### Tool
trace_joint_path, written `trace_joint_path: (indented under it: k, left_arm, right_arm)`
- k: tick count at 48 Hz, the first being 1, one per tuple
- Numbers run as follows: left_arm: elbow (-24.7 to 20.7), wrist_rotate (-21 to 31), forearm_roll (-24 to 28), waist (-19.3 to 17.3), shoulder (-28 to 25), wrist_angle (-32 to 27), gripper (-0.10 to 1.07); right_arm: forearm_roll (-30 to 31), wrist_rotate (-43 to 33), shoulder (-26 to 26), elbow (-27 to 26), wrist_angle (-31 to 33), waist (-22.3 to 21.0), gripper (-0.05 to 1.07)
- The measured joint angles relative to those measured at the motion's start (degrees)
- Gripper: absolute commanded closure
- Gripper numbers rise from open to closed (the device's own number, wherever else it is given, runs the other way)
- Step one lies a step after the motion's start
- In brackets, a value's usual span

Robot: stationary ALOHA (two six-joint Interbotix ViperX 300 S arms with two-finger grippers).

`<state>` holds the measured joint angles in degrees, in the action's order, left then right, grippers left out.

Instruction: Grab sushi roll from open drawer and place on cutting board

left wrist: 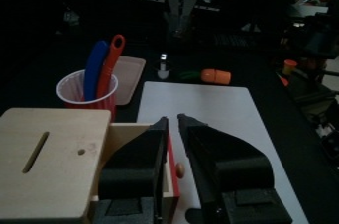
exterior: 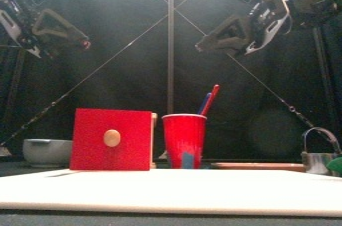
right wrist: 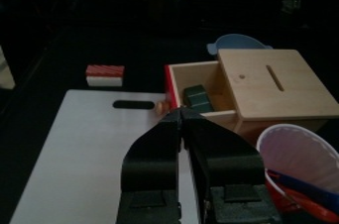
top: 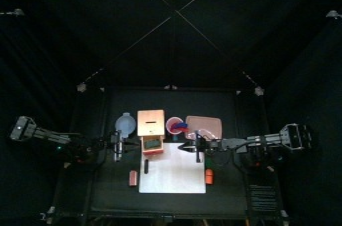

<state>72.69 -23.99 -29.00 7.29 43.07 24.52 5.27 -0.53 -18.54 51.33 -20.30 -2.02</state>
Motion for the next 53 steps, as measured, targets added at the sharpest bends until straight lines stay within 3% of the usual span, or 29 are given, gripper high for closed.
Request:
trace_joint_path:
  k: [6, 18, 24, 36, 53]
  left_arm:
    - [-0.4, 0.1, 0.4, 0.0, 0.4, 0.1, 0.37]
    - [-0.4, 0.0, 0.9, -1.2, 0.5, 0.1, 0.37]
    - [-0.4, 0.0, 1.9, -2.5, 0.5, 0.1, 0.37]
    - [0.4, 0.1, 3.3, -4.6, 0.9, -0.1, 0.37]
    - [1.8, 0.1, 4.1, -8.1, 1.1, -1.4, 0.37]
  right_arm:
    - [-4.1, -1.3, 2.1, -4.4, 4.4, 0.1, 0.99]
    - [-5.7, -1.2, 11.2, -20.7, 31.2, -0.2, 0.99]
    - [-4.3, -0.6, 15.2, -27.9, 40.3, -0.6, 0.99]
    - [-1.1, 0.1, 23.8, -39.9, 51.2, -2.5, 0.95]
    - [-1.1, 5.4, 35.5, -53.0, 61.6, -3.2, 0.66]
